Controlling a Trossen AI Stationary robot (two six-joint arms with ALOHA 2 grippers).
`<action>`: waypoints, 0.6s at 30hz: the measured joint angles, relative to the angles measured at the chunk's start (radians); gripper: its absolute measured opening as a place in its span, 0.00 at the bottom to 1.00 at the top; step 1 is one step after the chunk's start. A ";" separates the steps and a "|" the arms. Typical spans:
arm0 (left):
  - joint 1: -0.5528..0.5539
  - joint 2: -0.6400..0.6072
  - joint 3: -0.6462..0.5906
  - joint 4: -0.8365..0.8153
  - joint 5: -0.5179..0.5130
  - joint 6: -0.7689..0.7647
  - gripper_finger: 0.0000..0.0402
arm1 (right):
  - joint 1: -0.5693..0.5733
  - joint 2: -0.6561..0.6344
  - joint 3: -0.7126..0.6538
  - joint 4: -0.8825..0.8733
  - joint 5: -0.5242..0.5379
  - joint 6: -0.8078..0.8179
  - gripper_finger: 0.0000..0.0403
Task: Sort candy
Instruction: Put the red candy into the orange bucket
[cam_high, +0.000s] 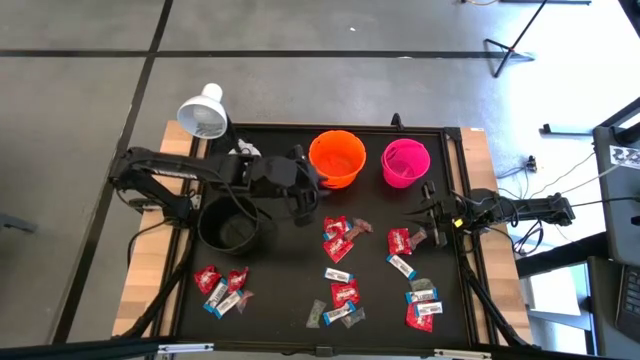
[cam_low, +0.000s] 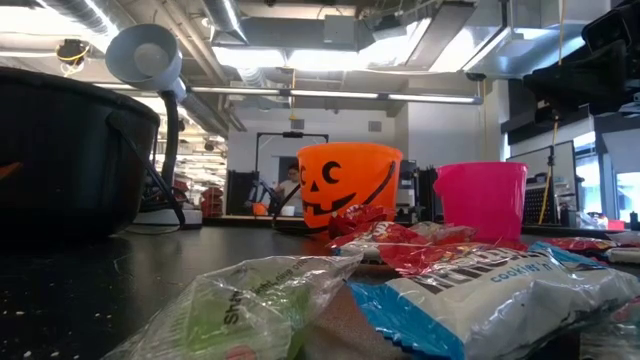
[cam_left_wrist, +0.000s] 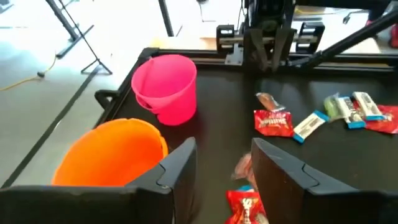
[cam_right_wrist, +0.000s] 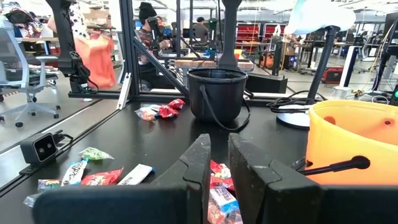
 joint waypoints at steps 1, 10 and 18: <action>-0.004 0.008 0.020 -0.022 -0.001 0.000 0.36 | 0.000 0.000 0.000 0.000 0.000 0.000 0.14; -0.009 0.081 0.067 -0.072 0.001 -0.007 0.46 | 0.000 0.000 0.000 0.000 0.000 0.000 0.14; -0.018 0.148 0.066 -0.019 0.009 -0.005 0.55 | 0.000 0.000 0.000 0.000 0.000 0.000 0.14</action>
